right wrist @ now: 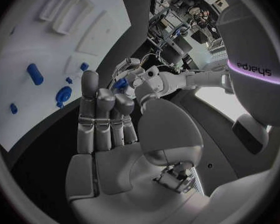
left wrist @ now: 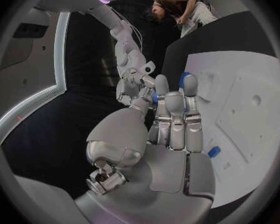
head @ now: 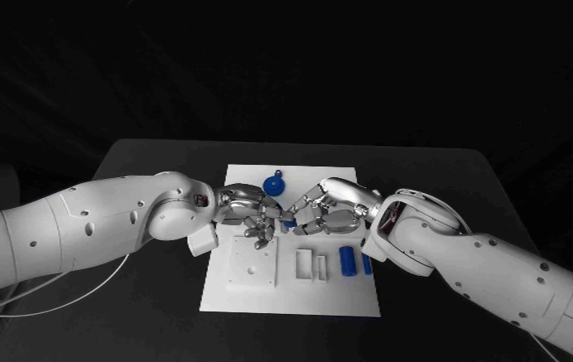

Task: Assemble the parts on the task board

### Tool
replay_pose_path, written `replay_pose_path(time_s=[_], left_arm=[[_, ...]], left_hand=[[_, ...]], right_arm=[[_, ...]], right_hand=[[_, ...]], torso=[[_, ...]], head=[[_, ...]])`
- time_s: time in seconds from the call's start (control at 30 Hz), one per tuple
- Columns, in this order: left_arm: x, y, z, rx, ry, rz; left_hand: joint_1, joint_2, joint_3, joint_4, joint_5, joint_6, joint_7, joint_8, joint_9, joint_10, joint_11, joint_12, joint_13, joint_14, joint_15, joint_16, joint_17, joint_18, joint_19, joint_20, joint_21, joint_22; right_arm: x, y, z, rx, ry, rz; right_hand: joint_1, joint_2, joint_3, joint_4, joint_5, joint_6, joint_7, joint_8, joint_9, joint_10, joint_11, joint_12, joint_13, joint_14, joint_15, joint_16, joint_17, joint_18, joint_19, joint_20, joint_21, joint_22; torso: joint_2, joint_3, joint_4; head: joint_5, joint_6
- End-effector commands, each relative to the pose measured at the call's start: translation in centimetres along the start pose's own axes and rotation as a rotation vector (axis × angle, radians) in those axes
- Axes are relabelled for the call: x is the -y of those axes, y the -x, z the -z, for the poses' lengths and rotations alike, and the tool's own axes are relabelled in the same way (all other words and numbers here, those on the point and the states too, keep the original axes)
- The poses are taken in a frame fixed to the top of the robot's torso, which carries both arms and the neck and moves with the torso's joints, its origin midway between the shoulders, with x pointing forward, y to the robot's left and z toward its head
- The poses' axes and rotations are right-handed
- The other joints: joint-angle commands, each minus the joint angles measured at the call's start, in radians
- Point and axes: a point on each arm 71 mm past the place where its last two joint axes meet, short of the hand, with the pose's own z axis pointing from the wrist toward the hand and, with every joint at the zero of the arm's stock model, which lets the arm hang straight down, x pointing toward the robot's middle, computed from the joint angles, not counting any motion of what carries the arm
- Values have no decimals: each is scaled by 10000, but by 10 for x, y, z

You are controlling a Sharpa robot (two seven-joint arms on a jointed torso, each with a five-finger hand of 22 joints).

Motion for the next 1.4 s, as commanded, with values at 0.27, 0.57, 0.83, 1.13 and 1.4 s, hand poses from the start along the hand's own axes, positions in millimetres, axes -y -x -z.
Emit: replay_pose_path(time_s=[0.27,0.57,0.83,1.13,1.4], left_arm=[[3,1,0,143,-214,-20],[4,0,0,72,-261,22],[5,-1,-1,138,-347,88],[6,0,-1,257,-416,183],[6,0,-2,217,-422,200]], left_hand=[[71,23,122,-187,58,318,-343,23,-27,-8,-47,-31,-19,47,-52,37,-14,-9,83,-3,-46,185],[54,33,136,-225,56,333,-342,17,-55,7,-47,-48,-32,46,-53,36,-10,-7,80,-2,-47,185],[12,60,137,-234,52,330,-338,20,-79,7,-40,-70,-44,33,-46,28,-5,-8,74,2,-49,185],[-1,82,136,-223,30,315,-334,21,-92,8,-38,-76,-47,29,-43,19,-6,-7,70,5,-53,183],[1,88,139,-227,30,309,-331,22,-95,1,-34,-80,-48,28,-42,19,-6,-7,68,6,-54,183]], right_arm=[[0,-1,0,220,-44,139],[1,-1,-2,537,-152,396],[0,-6,-3,539,-151,711],[0,-9,-3,610,-144,995],[1,-10,-3,667,-156,1076]], right_hand=[[34,222,167,-8,-395,457,-130,50,42,19,-135,93,59,23,-95,99,7,58,119,-78,-128,132],[100,141,689,-19,-766,695,-191,50,49,32,-177,53,70,38,-132,86,8,25,166,-122,-247,320],[70,9,593,8,-732,714,-204,49,55,27,-183,-12,27,44,-133,60,-6,23,207,-123,-310,362],[4,-21,-5,64,-492,709,-222,51,59,11,-191,-172,-107,52,-138,-15,-48,-1,336,-131,-559,442],[21,1,-36,57,-471,719,-226,52,61,22,-194,-168,-111,60,-141,-11,-49,0,359,-134,-596,465]], torso=[[1,10,-2],[3,5,-3],[-4,4,-1],[-1,5,-6],[3,1,0]], head=[[-27,-16],[-35,-19],[-28,-32],[-32,-35],[-38,-42]])
